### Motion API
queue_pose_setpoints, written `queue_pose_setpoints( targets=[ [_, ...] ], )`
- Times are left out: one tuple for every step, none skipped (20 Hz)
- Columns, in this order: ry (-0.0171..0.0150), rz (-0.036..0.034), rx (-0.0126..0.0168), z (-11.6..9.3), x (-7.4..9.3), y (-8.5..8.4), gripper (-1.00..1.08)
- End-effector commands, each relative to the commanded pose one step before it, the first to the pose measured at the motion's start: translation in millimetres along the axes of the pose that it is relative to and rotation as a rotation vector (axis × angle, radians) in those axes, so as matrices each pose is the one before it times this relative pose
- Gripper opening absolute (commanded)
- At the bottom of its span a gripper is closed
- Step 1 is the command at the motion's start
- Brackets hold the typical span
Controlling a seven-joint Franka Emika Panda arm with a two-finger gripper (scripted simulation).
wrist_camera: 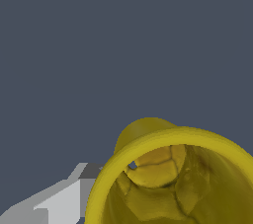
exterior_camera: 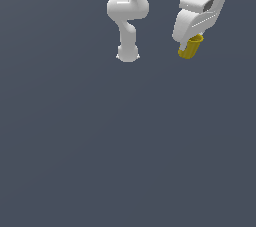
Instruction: Pick up the object and move it to a goal position.
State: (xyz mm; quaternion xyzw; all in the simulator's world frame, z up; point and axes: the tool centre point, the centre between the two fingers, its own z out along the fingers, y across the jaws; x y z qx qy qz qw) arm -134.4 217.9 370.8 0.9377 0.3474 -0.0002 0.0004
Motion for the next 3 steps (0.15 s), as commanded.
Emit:
queue_pose_setpoints(
  targets=[
    [0.00062, 0.00175, 0.0005, -3.43, 0.91, -1.92, -1.0],
    [0.0, 0.0, 0.0, 0.1, 0.39, 0.15, -1.0],
    [0.0, 0.0, 0.0, 0.15, 0.14, 0.17, -1.0]
  ],
)
